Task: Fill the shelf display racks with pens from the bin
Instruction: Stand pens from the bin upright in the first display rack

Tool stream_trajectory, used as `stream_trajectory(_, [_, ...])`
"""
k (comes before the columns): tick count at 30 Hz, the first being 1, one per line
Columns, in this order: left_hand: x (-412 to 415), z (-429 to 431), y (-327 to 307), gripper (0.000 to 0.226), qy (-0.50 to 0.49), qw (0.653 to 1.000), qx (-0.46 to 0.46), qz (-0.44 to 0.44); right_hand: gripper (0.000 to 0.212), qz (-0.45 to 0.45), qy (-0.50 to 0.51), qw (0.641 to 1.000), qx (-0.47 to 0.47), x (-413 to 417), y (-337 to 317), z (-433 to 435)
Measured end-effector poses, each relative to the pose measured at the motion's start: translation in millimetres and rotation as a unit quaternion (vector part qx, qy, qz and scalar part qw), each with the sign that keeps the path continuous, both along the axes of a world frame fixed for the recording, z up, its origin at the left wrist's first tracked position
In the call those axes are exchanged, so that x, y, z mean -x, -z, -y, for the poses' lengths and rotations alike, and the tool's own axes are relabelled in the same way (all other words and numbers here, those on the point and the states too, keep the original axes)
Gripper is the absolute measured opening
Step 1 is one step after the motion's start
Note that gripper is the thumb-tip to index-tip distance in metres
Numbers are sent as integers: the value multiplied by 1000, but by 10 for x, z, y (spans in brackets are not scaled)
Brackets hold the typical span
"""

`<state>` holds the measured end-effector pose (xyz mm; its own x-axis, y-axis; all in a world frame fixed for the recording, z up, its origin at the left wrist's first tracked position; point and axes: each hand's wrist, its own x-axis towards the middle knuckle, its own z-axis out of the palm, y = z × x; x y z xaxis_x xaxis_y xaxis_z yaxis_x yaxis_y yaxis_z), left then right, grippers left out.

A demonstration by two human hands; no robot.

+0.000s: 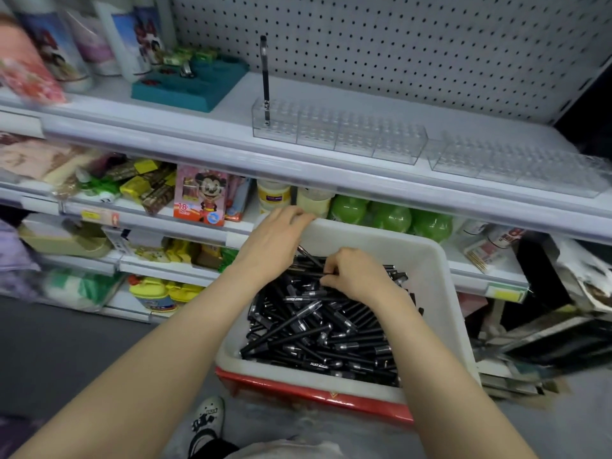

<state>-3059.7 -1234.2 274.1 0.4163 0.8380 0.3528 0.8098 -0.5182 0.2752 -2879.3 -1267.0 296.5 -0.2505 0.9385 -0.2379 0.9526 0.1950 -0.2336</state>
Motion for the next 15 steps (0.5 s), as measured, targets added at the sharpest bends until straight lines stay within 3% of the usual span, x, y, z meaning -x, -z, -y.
stream_trajectory(3, [14,-12,-45,33,10,998,2,54,15,-45,22,999,4,-79,-209,-47])
stream_trajectory(7, [22,14,-83,46,74,997,12,2,16,-99,30,995,9,-153,-557,-137])
stream_trajectory(10, [24,-51,-99,34,88,996,21,19,14,-199,59,978,-25,-174,-714,-225])
stream_trajectory(12, [19,-93,-172,38,80,995,27,58,21,-340,119,932,-52,-138,-760,-279])
stream_trajectory(15, [24,-170,-346,45,60,990,13,130,33,-574,210,789,-64,15,-783,-370])
